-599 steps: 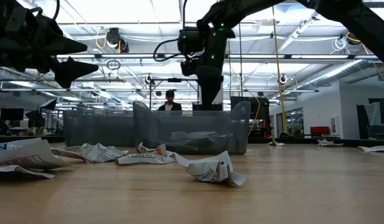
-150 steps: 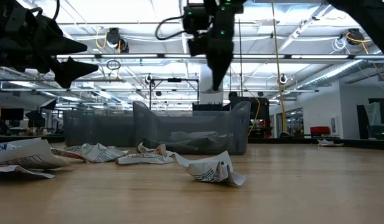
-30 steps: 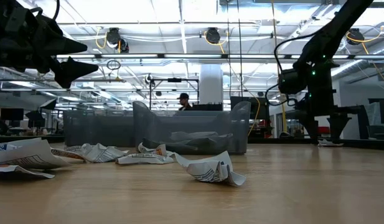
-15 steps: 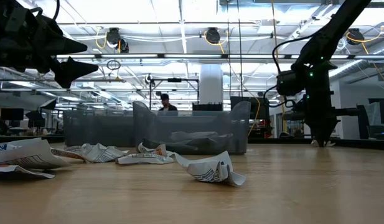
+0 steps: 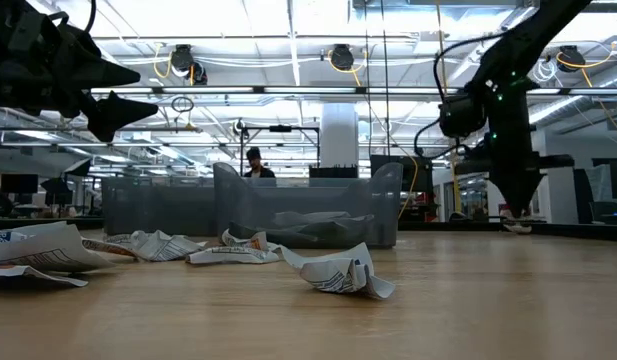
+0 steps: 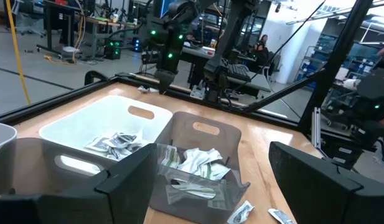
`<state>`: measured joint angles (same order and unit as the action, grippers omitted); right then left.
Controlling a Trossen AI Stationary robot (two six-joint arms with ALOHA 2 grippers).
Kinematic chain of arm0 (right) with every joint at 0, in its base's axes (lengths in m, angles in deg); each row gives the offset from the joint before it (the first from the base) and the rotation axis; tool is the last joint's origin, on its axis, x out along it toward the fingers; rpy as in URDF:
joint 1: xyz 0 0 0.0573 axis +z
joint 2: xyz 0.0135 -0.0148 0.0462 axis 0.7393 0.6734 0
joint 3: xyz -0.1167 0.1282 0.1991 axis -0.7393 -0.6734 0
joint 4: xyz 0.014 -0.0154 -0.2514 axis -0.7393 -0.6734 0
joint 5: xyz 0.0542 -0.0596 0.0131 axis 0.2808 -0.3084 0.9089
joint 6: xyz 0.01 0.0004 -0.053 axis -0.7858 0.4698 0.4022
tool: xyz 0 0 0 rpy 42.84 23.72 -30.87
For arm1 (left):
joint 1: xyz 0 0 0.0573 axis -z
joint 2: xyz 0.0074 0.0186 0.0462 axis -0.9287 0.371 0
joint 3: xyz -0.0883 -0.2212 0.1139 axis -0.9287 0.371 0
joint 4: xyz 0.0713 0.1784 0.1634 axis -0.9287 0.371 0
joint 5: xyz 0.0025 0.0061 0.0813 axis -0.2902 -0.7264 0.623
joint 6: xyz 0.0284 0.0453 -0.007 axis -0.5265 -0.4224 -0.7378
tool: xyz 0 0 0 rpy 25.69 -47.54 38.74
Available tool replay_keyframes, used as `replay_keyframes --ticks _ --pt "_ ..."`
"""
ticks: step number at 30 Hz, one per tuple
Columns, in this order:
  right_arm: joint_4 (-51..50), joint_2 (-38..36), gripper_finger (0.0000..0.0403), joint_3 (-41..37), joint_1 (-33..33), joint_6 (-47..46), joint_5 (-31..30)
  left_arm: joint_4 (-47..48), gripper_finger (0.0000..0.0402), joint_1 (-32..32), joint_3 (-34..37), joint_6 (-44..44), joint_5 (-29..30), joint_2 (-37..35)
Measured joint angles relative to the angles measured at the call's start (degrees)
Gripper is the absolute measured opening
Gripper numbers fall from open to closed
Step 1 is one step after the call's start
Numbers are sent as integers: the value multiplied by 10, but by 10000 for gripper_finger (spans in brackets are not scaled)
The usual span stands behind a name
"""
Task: Pick & Place First Aid Supplies
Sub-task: Put the gray towelette pack into the white bin
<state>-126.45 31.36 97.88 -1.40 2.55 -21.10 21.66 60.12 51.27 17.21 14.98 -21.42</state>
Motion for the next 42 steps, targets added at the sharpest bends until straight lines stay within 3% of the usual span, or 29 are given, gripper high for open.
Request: replay_keyframes --ticks 15,25,42 --pt "-145 -11 1 172 73 12 -4 0 310 0 0 0 0 0" --pt "-186 -5 0 273 83 16 -18 0 310 0 0 0 0 0" --pt "-217 209 0 540 246 44 31 0 310 0 0 0 0 0"
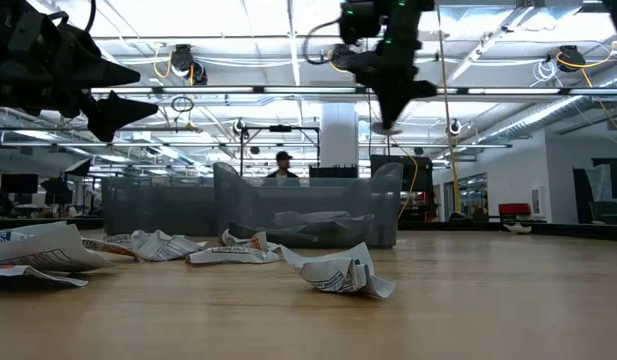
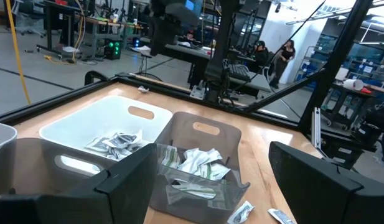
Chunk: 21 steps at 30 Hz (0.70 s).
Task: Pick & Place First Aid Supplies
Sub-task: Put the gray towelette pack into the white bin
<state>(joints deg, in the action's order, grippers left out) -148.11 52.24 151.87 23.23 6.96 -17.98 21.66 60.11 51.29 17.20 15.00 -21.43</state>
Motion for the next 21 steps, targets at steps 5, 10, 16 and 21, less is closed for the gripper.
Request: replay_keyframes --ticks 5,10,16,21 --pt "-1 78 0 101 34 29 0 0 310 0 0 0 0 0" --pt "-7 147 0 196 53 49 21 0 310 0 0 0 0 0" --pt "-8 208 0 265 66 60 30 0 310 0 0 0 0 0" --pt "-6 244 0 265 69 71 29 0 310 0 0 0 0 0"
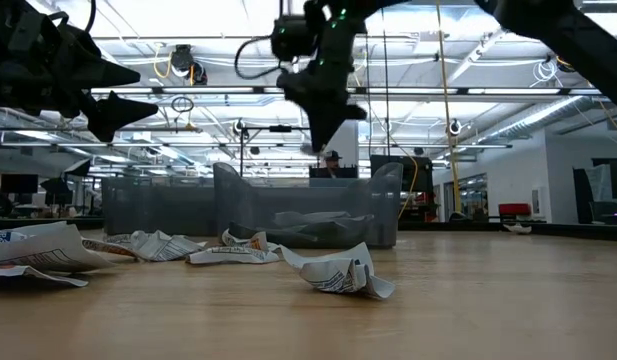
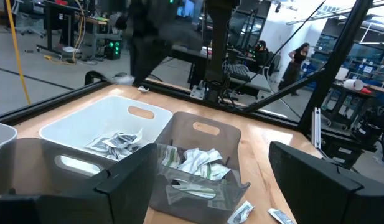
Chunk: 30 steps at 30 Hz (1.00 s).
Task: Pick & Place First Aid Supplies
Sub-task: Put the gray towelette pack into the white bin
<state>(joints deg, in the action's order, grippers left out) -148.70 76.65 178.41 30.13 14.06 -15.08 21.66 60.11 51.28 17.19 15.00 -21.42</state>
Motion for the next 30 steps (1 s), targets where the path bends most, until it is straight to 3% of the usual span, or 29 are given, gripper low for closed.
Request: replay_keyframes --ticks 8,19,23,30 --pt "21 55 0 0 8 45 0 0 310 0 0 0 0 0" --pt "71 74 7 -2 8 78 -1 0 310 0 0 0 0 0" --pt "80 75 42 -5 7 77 -1 0 310 0 0 0 0 0" --pt "76 74 148 -5 7 77 -1 0 310 0 0 0 0 0"
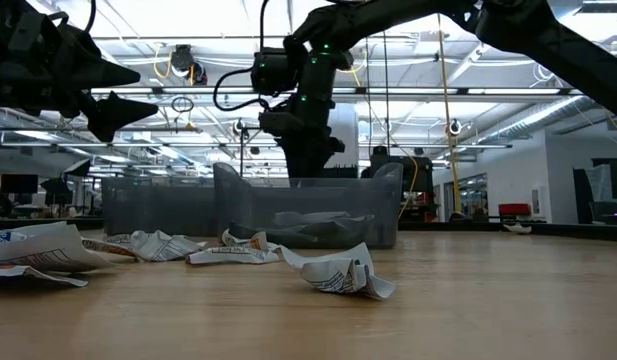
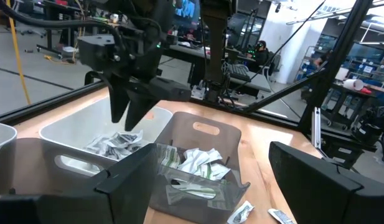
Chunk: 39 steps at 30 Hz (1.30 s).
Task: Pick & Place First Aid Supplies
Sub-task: Put the gray towelette pack into the white bin
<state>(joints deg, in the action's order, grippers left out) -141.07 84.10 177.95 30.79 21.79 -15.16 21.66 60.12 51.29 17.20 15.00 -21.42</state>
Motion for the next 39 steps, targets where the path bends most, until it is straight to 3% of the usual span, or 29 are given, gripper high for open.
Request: replay_keyframes --ticks 4,8,23,28,39 --pt "1 0 189 0 0 5 0 0 310 0 0 0 0 0" --pt "0 -2 205 0 -3 16 0 0 310 0 0 0 0 0" --pt "-113 -88 189 -39 -78 14 -1 0 310 0 0 0 0 0" --pt "-78 -162 187 -147 -118 13 -2 0 310 0 0 0 0 0" --pt "65 -373 187 -467 -238 -8 -13 0 310 0 0 0 0 0"
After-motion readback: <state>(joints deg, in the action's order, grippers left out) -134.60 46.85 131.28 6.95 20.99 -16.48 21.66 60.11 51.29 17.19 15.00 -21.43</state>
